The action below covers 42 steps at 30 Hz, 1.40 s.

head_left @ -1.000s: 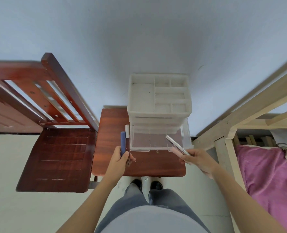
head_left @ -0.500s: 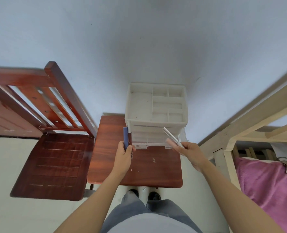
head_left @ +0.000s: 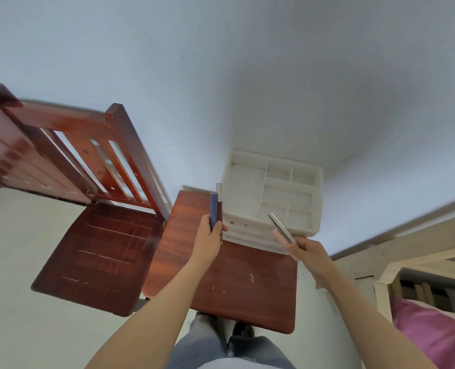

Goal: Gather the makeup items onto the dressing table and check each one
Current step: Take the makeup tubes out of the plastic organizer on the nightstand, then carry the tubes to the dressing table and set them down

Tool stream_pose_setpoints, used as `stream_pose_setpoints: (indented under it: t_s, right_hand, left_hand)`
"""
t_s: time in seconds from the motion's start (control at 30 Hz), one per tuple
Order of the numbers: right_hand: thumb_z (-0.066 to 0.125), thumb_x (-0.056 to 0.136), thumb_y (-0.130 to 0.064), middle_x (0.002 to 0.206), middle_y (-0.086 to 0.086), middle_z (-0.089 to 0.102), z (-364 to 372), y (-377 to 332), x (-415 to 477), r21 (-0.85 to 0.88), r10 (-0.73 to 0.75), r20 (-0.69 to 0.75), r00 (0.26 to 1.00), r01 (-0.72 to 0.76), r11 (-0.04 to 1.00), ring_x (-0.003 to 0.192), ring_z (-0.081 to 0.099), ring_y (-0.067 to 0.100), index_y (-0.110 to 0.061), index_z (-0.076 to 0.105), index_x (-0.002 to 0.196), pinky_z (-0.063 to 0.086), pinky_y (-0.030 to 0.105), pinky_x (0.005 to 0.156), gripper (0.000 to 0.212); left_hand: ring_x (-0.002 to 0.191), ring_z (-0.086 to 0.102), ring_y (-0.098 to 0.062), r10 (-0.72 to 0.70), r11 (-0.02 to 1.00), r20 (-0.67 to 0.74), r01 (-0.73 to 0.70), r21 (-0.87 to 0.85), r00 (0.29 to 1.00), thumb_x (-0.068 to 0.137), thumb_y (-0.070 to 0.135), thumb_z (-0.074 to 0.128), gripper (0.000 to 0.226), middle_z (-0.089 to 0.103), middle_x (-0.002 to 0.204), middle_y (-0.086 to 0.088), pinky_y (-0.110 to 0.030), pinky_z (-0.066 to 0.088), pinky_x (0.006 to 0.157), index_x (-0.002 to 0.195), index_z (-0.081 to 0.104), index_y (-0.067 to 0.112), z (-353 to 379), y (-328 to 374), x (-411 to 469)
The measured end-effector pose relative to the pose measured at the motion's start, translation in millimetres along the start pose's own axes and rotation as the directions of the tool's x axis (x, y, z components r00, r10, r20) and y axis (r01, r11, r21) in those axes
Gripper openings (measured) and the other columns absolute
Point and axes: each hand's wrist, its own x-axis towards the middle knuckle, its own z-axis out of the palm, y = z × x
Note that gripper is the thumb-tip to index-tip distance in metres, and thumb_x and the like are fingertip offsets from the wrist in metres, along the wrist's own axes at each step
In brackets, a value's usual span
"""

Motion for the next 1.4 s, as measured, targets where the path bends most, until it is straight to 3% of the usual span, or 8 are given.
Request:
stream_pose_setpoints:
  t_s: [0.23,0.47,0.73,0.9,1.0,1.17,1.27,1.4]
  right_hand:
    - [0.055,0.091,-0.016,0.086,0.003,0.068,37,-27,10,-0.052,-0.039,0.247,0.968,0.054,0.997,0.077,0.066,0.010,-0.012,0.064,0.095,0.048,0.017,0.073,0.011]
    - [0.048,0.094,-0.011,0.080,0.001,0.063,120,-92,24,-0.136,-0.114,0.510,0.853,0.211,0.968,0.066,0.061,0.007,-0.011,0.060,0.098,0.048,0.010,0.056,0.013]
    - [0.055,0.090,-0.014,0.063,0.002,0.061,233,-141,-32,-0.173,-0.194,0.811,0.552,0.543,0.822,0.045,0.054,0.002,-0.007,0.065,0.084,0.040,0.014,0.045,0.013]
    - [0.069,0.076,-0.045,0.056,-0.002,0.059,293,-147,-118,-0.092,-0.160,0.940,0.303,0.673,0.734,0.047,0.048,0.007,-0.008,0.064,0.069,0.035,0.017,0.045,0.038]
    - [0.066,0.083,-0.033,0.063,0.001,0.059,319,-135,-175,-0.027,-0.102,0.985,0.136,0.717,0.697,0.051,0.047,0.010,-0.009,0.059,0.068,0.033,0.017,0.046,0.028]
    - [0.055,0.090,-0.017,0.067,0.000,0.058,348,-108,-266,0.073,-0.028,0.997,-0.071,0.770,0.634,0.052,0.048,0.008,-0.010,0.060,0.076,0.035,0.013,0.046,0.017]
    - [0.050,0.092,-0.013,0.068,0.000,0.057,367,-87,-315,0.101,0.011,0.991,-0.137,0.780,0.617,0.054,0.047,0.010,-0.003,0.063,0.093,0.035,0.017,0.051,0.016]
    - [0.050,0.092,-0.013,0.067,0.000,0.057,398,-63,-384,0.159,0.051,0.972,-0.230,0.800,0.579,0.054,0.047,0.011,-0.008,0.061,0.088,0.035,0.018,0.051,0.013]
  left_hand:
    - [0.054,0.043,-0.012,-0.050,0.999,-0.120,0.049,-0.010,0.991,0.096,0.004,0.036,0.017,0.054,0.070,-0.009,-0.020,0.039,0.054,0.085,0.041,0.015,-31,-2,-11]
    - [0.054,0.050,-0.014,-0.148,0.987,-0.422,0.106,-0.122,0.894,0.098,0.006,0.035,0.014,0.053,0.068,-0.007,-0.021,0.044,0.053,0.087,0.040,0.014,-102,4,-48]
    - [0.053,0.044,-0.017,-0.315,0.935,-0.815,0.010,-0.355,0.486,0.097,0.001,0.033,0.023,0.047,0.068,-0.006,-0.024,0.041,0.053,0.078,0.039,0.013,-181,-23,-186]
    - [0.050,0.042,-0.019,-0.388,0.898,-0.909,-0.159,-0.410,0.154,0.096,0.002,0.034,0.026,0.046,0.068,-0.006,-0.025,0.039,0.053,0.074,0.039,0.015,-184,-45,-296]
    - [0.049,0.042,-0.020,-0.423,0.884,-0.906,-0.232,-0.407,-0.022,0.095,0.002,0.035,0.025,0.048,0.067,-0.006,-0.026,0.039,0.053,0.073,0.039,0.015,-173,-57,-360]
    - [0.047,0.042,-0.019,-0.484,0.853,-0.847,-0.333,-0.402,-0.218,0.094,0.001,0.036,0.024,0.048,0.066,-0.007,-0.025,0.039,0.053,0.074,0.041,0.014,-153,-79,-443]
    - [0.047,0.042,-0.018,-0.520,0.830,-0.806,-0.392,-0.397,-0.283,0.093,0.002,0.037,0.021,0.048,0.067,-0.007,-0.027,0.041,0.056,0.077,0.045,0.013,-147,-92,-484]
    - [0.048,0.042,-0.018,-0.546,0.818,-0.743,-0.439,-0.372,-0.386,0.092,0.003,0.040,0.019,0.049,0.067,-0.007,-0.026,0.040,0.055,0.078,0.047,0.013,-150,-108,-551]
